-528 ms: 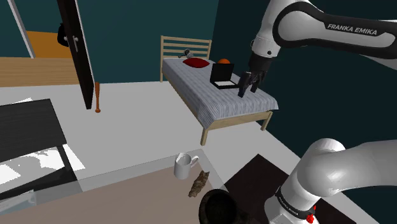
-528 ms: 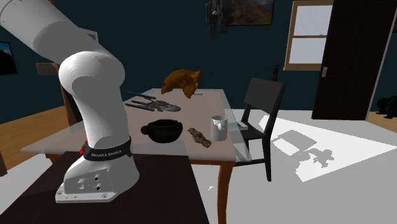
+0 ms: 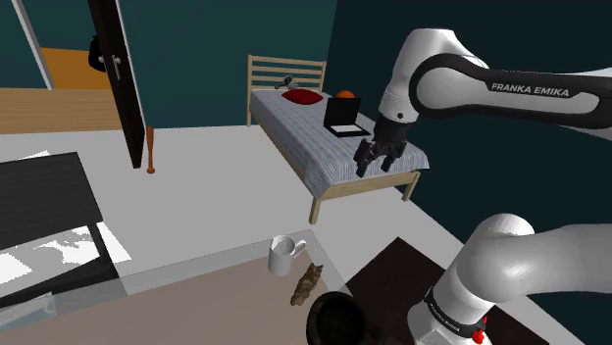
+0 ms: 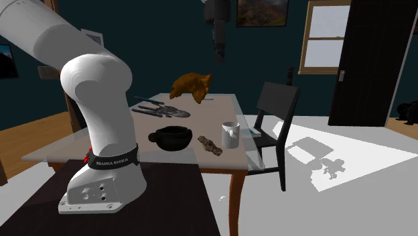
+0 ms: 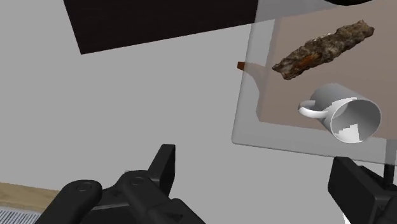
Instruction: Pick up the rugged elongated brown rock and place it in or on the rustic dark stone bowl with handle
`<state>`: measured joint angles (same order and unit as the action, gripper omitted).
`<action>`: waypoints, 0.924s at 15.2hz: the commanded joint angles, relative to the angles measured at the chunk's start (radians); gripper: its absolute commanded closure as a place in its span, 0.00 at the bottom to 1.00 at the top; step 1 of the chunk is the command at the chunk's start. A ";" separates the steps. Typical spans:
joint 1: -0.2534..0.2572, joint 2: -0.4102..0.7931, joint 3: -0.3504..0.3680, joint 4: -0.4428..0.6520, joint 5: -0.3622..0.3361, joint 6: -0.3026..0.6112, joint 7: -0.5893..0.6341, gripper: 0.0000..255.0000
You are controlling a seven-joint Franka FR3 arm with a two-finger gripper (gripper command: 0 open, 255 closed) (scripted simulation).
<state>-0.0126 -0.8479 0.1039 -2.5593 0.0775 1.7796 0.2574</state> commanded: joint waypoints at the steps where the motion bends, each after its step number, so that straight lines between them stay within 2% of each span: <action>1: -0.006 -0.028 0.033 -0.076 0.033 0.048 0.079 0.00; 8: 0.005 -0.032 0.184 -0.267 0.185 0.240 0.358 0.00; 14: 0.032 0.089 0.348 -0.361 0.343 0.467 0.602 0.00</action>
<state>0.0154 -0.7889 0.4206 -2.9114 0.3912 2.2025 0.8121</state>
